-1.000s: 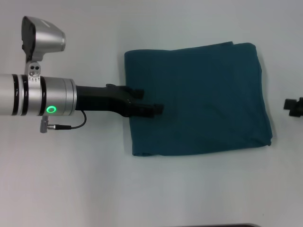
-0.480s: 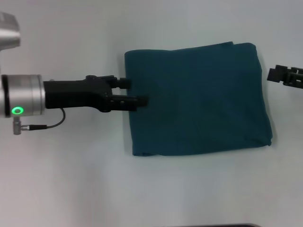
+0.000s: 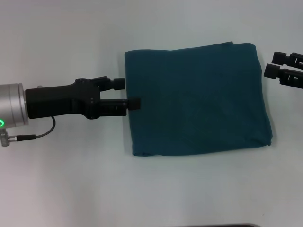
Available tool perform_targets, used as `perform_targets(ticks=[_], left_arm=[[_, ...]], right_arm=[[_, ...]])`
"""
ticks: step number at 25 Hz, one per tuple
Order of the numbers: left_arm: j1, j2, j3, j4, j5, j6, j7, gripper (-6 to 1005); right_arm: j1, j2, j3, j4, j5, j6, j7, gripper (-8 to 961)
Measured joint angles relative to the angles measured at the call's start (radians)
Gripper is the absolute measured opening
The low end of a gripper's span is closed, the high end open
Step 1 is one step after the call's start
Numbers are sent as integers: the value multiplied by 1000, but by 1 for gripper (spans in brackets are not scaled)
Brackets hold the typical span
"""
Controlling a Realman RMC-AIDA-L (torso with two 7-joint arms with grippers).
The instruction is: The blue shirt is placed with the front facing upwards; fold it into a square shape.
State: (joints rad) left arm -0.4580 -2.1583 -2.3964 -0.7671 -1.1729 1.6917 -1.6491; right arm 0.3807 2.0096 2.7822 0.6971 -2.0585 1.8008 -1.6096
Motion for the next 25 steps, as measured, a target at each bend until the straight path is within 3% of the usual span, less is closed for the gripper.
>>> perform_targets(ticks=[13,25], left_arm=[[5,3,-2,33,-2,-10,2,924],[7,5,-3,35,-2,-2,-3,925]], right_arm=[[28,3,-95,-10,-2,-24,-60,777],[34,-12,-170,-8,-5,-30,-47,788]])
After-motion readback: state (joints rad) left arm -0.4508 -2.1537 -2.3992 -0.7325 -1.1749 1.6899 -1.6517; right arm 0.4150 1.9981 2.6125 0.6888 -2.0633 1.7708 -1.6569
